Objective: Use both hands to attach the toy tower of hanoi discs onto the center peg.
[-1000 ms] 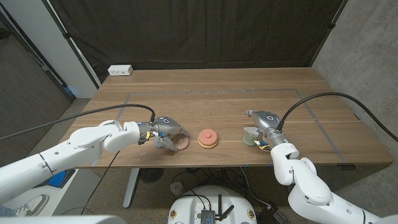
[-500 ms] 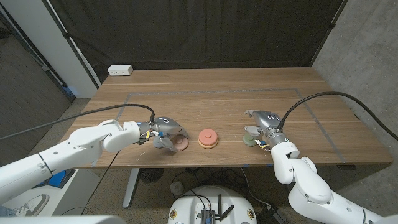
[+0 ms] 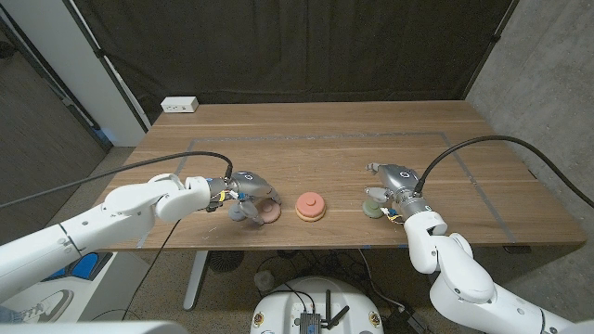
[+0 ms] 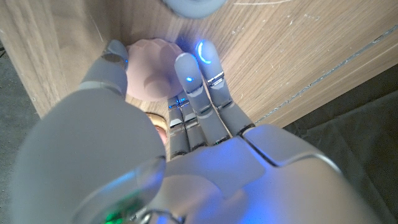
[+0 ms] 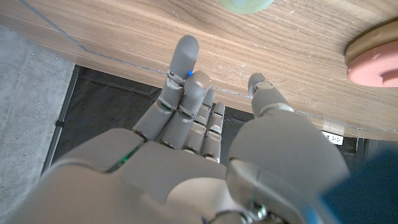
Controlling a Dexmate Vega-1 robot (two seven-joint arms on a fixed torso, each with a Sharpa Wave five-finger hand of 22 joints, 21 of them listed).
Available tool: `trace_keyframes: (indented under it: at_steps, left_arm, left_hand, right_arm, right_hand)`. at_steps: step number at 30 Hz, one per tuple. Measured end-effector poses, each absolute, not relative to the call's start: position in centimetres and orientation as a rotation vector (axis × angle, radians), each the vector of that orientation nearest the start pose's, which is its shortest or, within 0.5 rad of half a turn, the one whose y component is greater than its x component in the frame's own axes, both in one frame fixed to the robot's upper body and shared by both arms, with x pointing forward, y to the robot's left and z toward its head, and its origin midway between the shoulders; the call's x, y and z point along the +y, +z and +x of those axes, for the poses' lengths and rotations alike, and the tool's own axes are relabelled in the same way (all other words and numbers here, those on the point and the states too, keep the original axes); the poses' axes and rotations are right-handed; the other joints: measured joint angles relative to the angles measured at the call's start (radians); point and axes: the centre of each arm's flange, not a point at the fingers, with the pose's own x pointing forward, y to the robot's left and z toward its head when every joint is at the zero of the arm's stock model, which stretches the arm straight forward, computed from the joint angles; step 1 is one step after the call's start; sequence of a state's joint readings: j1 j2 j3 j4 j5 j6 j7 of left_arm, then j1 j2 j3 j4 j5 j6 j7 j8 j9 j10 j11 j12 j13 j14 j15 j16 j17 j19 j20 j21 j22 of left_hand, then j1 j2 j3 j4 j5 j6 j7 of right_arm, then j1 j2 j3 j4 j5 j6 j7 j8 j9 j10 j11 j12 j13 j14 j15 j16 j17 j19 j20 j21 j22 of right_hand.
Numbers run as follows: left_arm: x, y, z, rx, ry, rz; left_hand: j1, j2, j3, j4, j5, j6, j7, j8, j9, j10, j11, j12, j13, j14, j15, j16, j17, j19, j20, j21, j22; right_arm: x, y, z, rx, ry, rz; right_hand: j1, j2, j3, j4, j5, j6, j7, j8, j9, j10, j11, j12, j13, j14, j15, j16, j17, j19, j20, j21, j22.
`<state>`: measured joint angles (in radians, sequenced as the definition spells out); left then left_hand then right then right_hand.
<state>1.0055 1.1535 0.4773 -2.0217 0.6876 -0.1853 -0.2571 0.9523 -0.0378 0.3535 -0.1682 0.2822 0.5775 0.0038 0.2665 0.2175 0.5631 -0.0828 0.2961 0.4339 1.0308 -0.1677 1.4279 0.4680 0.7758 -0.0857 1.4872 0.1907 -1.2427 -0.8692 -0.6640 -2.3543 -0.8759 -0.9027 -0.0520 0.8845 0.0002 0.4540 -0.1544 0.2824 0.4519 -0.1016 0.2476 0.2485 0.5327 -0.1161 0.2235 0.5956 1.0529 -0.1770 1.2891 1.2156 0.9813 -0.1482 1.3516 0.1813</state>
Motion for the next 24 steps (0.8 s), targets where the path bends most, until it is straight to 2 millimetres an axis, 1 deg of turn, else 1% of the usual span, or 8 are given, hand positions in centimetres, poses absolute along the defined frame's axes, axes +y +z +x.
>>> trace_keyframes:
  at_steps: [2, 5, 10, 13, 14, 21, 22, 24]
  left_arm:
    - [23.0, -5.5, 51.3, -0.657, -0.482, 1.946]
    - [22.7, -5.0, 51.2, -0.669, -0.478, 1.944]
    - [22.7, -5.1, 51.2, -0.657, -0.492, 1.932]
    - [22.7, -5.1, 51.2, -0.649, -0.502, 1.921]
    - [22.4, -3.6, 50.7, -0.680, -0.480, 1.932]
    - [22.5, -3.8, 50.7, -0.655, -0.499, 1.915]
    - [22.4, -2.5, 50.2, -0.671, -0.484, 1.931]
    - [22.4, -2.0, 50.0, -0.674, -0.482, 1.936]
  left_hand:
    - [0.000, 0.000, 0.000, 0.000, 0.000, 0.000, 0.000, 0.000, 0.000, 0.000, 0.000, 0.000, 0.000, 0.000, 0.000, 0.000, 0.000, 0.000, 0.000, 0.000, -0.003]
    - [0.000, 0.000, 0.000, 0.000, 0.000, 0.002, 0.002, 0.000, 0.000, 0.000, 0.000, 0.000, 0.000, 0.000, 0.000, 0.000, 0.000, 0.000, 0.000, 0.000, -0.005]
    - [0.002, -0.002, 0.000, 0.000, 0.000, 0.005, 0.005, -0.001, 0.000, 0.005, 0.002, -0.003, 0.008, 0.000, 0.000, 0.000, 0.000, 0.000, 0.000, 0.000, -0.005]
    - [0.003, -0.003, 0.000, 0.000, 0.000, 0.009, 0.001, -0.004, 0.000, 0.005, 0.002, -0.003, 0.008, 0.000, 0.000, 0.000, 0.000, 0.000, 0.000, 0.000, -0.005]
    - [0.003, -0.003, 0.000, 0.000, 0.000, 0.010, 0.000, -0.006, 0.000, 0.005, 0.002, -0.003, 0.008, 0.000, 0.000, 0.000, 0.000, 0.000, 0.000, 0.000, -0.005]
    - [0.006, -0.001, 0.000, 0.000, -0.001, 0.012, 0.002, -0.004, 0.000, 0.009, 0.005, -0.006, 0.014, 0.002, 0.002, 0.000, 0.000, 0.000, 0.000, 0.000, -0.005]
    - [0.006, -0.001, 0.000, 0.000, -0.001, 0.015, 0.003, -0.004, 0.000, 0.015, 0.005, -0.007, 0.014, 0.006, -0.002, 0.000, 0.000, 0.000, 0.000, 0.000, -0.005]
    - [0.006, -0.001, 0.000, 0.000, 0.001, 0.018, -0.001, -0.003, 0.000, 0.016, 0.006, -0.006, 0.014, 0.007, -0.004, 0.000, 0.000, 0.000, 0.000, 0.001, -0.005]
  right_arm:
    - [-19.4, -9.0, 45.6, -0.392, -0.251, -1.432]
    - [-19.5, -9.0, 45.6, -0.391, -0.255, -1.430]
    - [-19.5, -9.0, 45.6, -0.393, -0.255, -1.431]
    - [-19.4, -8.9, 45.6, -0.394, -0.255, -1.431]
    - [-19.6, -8.9, 45.5, -0.394, -0.266, -1.427]
    - [-19.7, -8.7, 45.5, -0.395, -0.273, -1.425]
    - [-19.7, -8.7, 45.5, -0.395, -0.273, -1.425]
    - [-19.7, -8.7, 45.5, -0.396, -0.275, -1.425]
  right_hand:
    - [0.000, 0.000, 0.000, 0.000, 0.000, 0.000, 0.000, 0.000, 0.000, 0.000, 0.000, 0.000, 0.000, 0.000, 0.000, 0.000, 0.000, 0.000, 0.000, 0.000, 0.000]
    - [0.000, 0.000, 0.000, 0.000, 0.000, 0.000, 0.000, 0.000, 0.000, 0.000, 0.000, 0.000, 0.000, 0.000, 0.000, 0.000, -0.001, 0.000, 0.000, 0.000, 0.000]
    - [0.000, 0.000, 0.000, 0.000, 0.000, 0.000, 0.000, 0.000, 0.000, 0.000, 0.000, 0.000, 0.000, 0.000, 0.000, 0.000, 0.000, 0.000, 0.000, 0.000, 0.000]
    - [0.000, 0.000, 0.000, 0.000, 0.006, 0.000, 0.000, 0.000, 0.000, 0.000, 0.000, 0.000, 0.000, 0.000, 0.000, 0.000, 0.000, 0.000, 0.000, 0.000, 0.000]
    - [0.000, 0.000, 0.000, 0.000, 0.007, 0.000, 0.000, 0.000, 0.000, 0.000, 0.000, 0.000, 0.000, 0.000, 0.000, 0.000, 0.000, 0.000, 0.000, 0.000, 0.000]
    - [-0.004, 0.004, 0.000, 0.000, 0.008, 0.004, 0.004, 0.000, 0.000, 0.000, 0.000, 0.000, 0.000, 0.000, 0.000, 0.000, 0.000, 0.000, 0.000, 0.000, 0.000]
    - [-0.004, 0.004, 0.000, 0.000, 0.008, 0.004, 0.004, 0.000, 0.000, 0.001, -0.001, 0.000, 0.000, 0.000, 0.000, 0.000, 0.000, 0.000, 0.000, 0.000, 0.000]
    - [-0.004, 0.004, 0.000, 0.000, 0.008, 0.004, 0.004, 0.000, 0.000, 0.004, -0.004, 0.000, 0.003, 0.000, 0.000, 0.000, 0.000, 0.000, 0.000, 0.000, 0.000]
